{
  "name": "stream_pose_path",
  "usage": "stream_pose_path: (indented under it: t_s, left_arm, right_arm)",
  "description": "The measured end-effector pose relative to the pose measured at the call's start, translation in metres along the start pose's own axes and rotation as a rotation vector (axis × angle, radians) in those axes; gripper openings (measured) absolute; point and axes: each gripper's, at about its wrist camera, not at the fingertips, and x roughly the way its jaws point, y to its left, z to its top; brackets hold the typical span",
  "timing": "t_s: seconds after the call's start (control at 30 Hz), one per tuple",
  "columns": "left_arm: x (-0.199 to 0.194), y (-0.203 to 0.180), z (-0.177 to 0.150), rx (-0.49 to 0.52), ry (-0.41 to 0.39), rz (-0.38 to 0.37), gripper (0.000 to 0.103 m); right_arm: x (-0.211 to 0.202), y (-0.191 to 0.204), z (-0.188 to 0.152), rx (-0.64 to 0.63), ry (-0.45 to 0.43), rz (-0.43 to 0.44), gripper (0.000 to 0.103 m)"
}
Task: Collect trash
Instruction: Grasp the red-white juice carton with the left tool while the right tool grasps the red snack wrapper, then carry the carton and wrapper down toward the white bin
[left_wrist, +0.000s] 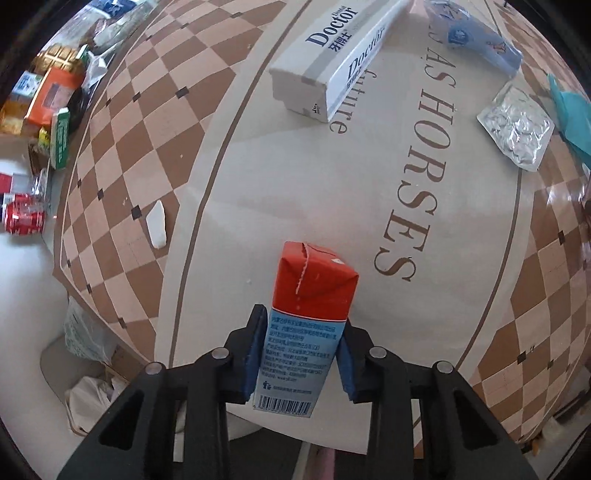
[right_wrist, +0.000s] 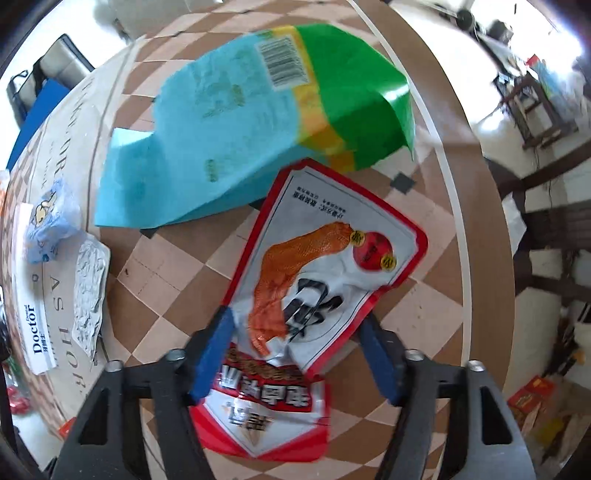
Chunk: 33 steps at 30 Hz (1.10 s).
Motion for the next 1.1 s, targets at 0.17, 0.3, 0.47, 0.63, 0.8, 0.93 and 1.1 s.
stream_pose_path:
  t_s: [0.17,0.3,0.47,0.63,0.8,0.93,1.1]
  left_arm:
    - [-0.017,-0.01,-0.017,-0.079,-0.047,-0.049,0.031]
    - [-0.035,-0.02,-0.027,-0.082,-0.089,-0.071,0.031]
    - [-0.052,-0.04,-0.04,-0.058,-0.117,-0.086,0.031]
    - [-0.069,-0.052,-0.054,-0.039,-0.149,-0.096,0.031]
    - [-0.088,-0.054,-0.075,-0.028,-0.2,-0.092,0.031]
    - [-0.09,-0.04,-0.092,-0.028,-0.229,-0.109,0.031]
    - [-0.099,-0.029,-0.13,-0.026,-0.275,-0.132,0.031]
  right_arm:
    - [-0.006,0.008,-0.012,-0.051,-0.06,0.022,0.041]
    - [-0.024,0.009,-0.028,-0.122,-0.129,0.055,0.015]
    - [-0.028,-0.007,-0.049,-0.151,-0.083,0.14,0.009]
    - [-0.026,-0.023,-0.063,-0.079,-0.055,0.223,0.008]
    - [-0.048,-0.015,-0.09,-0.128,-0.061,0.257,0.008]
    - [-0.074,-0.016,-0.122,-0.155,-0.074,0.298,0.008]
    - [-0.106,-0.014,-0.171,-0.185,-0.104,0.348,0.008]
